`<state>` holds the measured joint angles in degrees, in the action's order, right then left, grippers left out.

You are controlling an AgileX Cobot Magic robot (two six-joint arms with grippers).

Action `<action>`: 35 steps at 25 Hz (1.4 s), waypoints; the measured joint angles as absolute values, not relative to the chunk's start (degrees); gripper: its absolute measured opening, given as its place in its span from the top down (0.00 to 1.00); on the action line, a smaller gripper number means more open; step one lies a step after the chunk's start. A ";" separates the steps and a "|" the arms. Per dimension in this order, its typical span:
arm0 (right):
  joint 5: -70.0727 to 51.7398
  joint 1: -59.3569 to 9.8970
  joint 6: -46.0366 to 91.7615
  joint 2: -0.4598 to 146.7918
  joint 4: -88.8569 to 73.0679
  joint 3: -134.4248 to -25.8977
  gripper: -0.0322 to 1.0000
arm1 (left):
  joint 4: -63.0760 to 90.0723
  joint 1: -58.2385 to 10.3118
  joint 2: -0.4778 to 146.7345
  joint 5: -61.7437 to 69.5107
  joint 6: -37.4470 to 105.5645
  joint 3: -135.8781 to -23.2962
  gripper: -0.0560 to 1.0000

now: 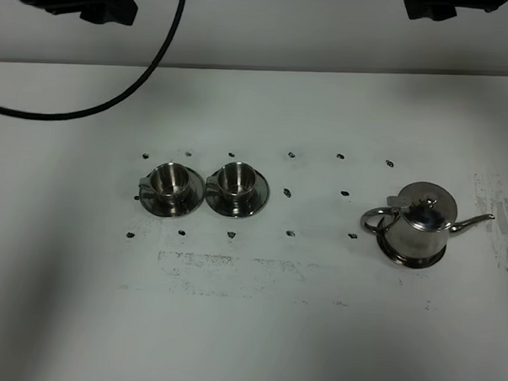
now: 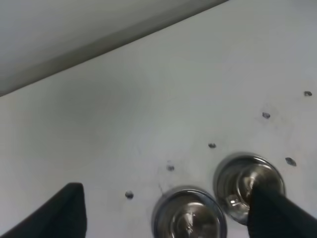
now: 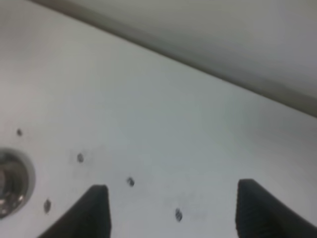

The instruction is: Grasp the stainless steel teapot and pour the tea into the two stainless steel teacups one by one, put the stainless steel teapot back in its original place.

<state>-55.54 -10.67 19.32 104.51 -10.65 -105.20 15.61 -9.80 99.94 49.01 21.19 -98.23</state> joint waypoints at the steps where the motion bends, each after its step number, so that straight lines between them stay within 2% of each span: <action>1: -54.62 -11.05 19.32 103.30 -10.34 -102.88 0.43 | 15.37 -9.80 97.08 47.05 20.90 -95.33 0.33; 8: -48.54 -14.47 19.32 100.88 -9.52 -92.53 0.43 | 3.55 -9.80 77.95 35.92 8.06 -71.38 0.33; 15: -44.34 -19.51 19.27 100.88 -8.31 -87.33 0.43 | -10.04 -9.80 60.20 37.87 -6.33 -56.08 0.33; 22: -42.53 -20.02 17.77 101.22 -8.37 -85.18 0.43 | -11.90 -9.80 44.58 40.43 -10.70 -45.17 0.33; 35: -42.15 -25.03 17.55 109.03 -8.69 -85.08 0.43 | -8.76 -9.80 24.82 49.89 -10.94 -33.94 0.33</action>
<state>-42.15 -25.03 17.55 109.03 -8.69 -85.08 -8.76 -9.80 24.82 49.89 -10.94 -33.94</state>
